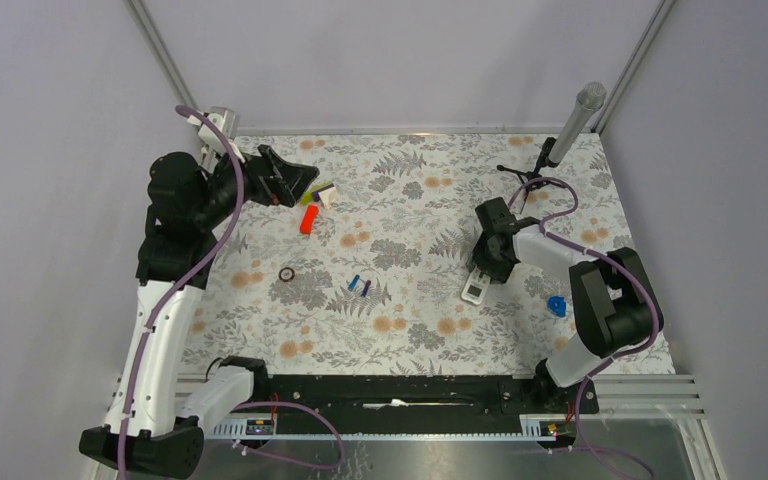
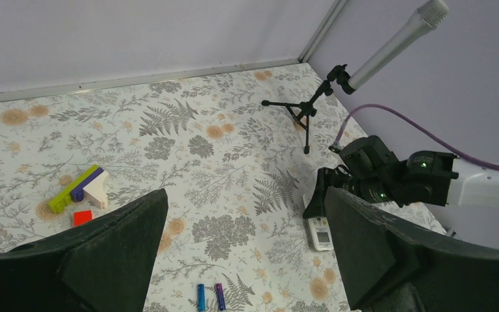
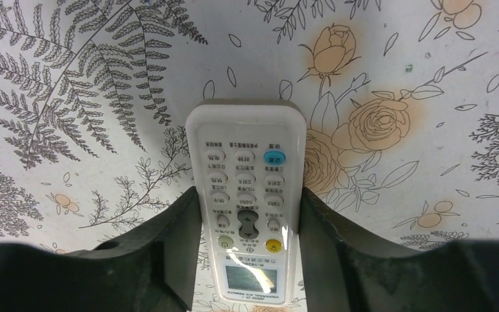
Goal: Load the batteries into the remote control
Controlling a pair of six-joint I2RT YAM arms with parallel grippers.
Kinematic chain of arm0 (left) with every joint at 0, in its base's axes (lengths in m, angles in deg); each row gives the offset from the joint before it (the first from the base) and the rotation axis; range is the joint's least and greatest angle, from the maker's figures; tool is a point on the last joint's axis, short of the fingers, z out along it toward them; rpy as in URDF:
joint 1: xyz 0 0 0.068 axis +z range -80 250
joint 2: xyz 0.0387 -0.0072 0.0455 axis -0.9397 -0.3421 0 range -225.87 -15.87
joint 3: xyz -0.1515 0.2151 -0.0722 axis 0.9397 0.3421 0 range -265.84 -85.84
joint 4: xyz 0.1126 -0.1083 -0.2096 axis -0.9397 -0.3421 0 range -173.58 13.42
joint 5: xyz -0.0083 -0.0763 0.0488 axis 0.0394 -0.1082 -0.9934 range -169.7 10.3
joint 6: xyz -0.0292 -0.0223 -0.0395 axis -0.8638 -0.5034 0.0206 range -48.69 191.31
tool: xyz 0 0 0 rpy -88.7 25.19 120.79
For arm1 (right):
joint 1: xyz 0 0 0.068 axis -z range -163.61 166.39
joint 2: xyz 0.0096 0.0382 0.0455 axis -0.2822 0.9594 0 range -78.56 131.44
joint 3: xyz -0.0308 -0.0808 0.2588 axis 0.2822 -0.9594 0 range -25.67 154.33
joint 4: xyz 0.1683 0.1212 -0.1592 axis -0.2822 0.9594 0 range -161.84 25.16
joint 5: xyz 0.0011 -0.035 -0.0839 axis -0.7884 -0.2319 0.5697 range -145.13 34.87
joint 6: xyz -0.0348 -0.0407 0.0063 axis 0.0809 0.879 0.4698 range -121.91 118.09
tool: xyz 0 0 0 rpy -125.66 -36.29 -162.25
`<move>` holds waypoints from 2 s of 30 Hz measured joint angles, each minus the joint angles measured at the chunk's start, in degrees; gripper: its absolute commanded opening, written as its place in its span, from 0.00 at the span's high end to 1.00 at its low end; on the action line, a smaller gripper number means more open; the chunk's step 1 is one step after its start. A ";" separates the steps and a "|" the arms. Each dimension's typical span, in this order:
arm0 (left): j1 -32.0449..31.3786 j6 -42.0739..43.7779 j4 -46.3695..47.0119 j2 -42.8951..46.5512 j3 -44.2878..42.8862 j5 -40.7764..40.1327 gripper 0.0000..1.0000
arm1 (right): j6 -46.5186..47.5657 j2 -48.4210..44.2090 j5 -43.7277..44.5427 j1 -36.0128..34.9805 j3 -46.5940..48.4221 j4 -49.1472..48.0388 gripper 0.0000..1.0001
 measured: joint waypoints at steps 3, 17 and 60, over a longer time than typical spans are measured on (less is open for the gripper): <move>-0.22 0.96 -0.09 0.48 1.33 2.05 0.01 | -0.83 0.15 -0.13 -0.02 0.24 -0.07 0.58; -18.27 -7.30 12.07 -8.57 20.55 -0.37 0.01 | -5.84 -0.33 -28.87 -0.24 0.92 -20.13 0.60; -24.50 -4.22 7.02 -27.56 13.18 -11.58 1.00 | -17.16 3.21 -30.77 -8.68 13.44 -26.69 0.00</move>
